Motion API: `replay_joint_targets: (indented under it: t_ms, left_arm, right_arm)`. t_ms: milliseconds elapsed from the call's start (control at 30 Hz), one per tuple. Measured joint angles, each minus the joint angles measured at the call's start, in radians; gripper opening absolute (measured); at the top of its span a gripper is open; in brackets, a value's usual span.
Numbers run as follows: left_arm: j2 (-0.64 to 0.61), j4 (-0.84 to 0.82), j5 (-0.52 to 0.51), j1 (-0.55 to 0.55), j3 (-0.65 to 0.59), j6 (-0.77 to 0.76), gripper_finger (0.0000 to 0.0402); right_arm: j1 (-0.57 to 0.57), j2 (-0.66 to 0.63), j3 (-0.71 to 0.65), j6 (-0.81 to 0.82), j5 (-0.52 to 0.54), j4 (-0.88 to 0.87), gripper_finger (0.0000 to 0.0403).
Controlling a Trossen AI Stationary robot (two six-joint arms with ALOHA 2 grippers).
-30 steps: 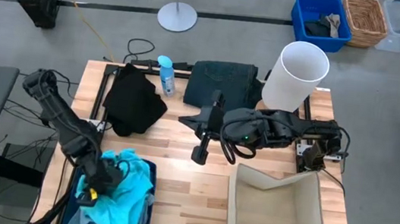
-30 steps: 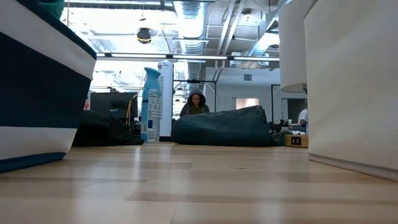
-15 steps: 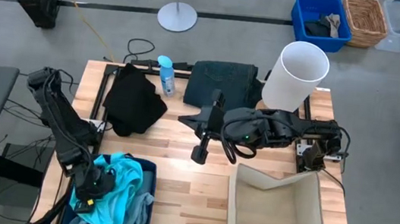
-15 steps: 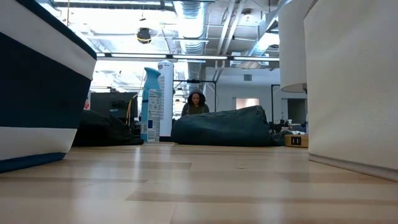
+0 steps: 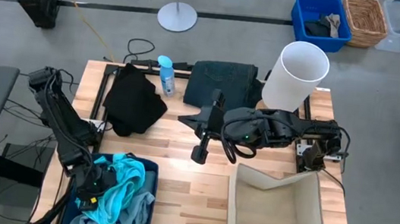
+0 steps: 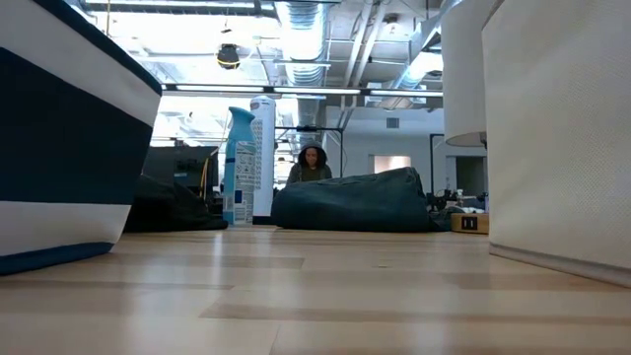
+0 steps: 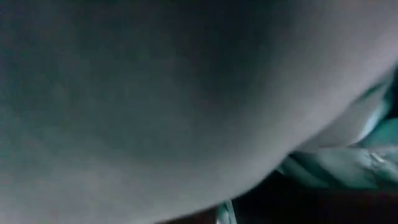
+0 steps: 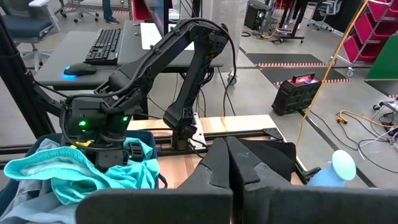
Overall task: Sort clothes
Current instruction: Put the blue short pants into the blue laundry organizer, then put the black cloth into the blue laundry organizer
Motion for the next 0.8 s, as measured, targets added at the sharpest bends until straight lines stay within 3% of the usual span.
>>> replay_joint_targets:
  t_ms: [167, 367, 533, 667, 800]
  left_arm:
    - [-0.017, -0.049, -0.002, 0.0, 0.05, 0.002, 0.0057]
    - [-0.055, -0.225, 0.004, 0.001, 0.2, 0.025, 0.0115]
    - [-0.118, -0.279, 0.014, 0.001, 0.329, 0.041, 0.0127]
    - [-0.167, -0.342, -0.135, 0.005, 0.43, 0.092, 0.0119]
    - [-0.209, -0.512, -0.418, 0.046, 0.516, 0.079, 0.011]
  right_arm:
    - [0.001, 0.0, 0.0, 0.0, 0.0, -0.001, 0.0]
    - [0.007, 0.0, 0.0, 0.0, 0.0, 0.0, 0.0]
    - [0.023, 0.0, 0.0, 0.0, 0.0, -0.001, 0.0]
    - [0.043, 0.001, 0.0, 0.0, 0.0, -0.002, 0.0]
    - [0.068, 0.001, 0.0, 0.0, 0.0, -0.002, 0.0]
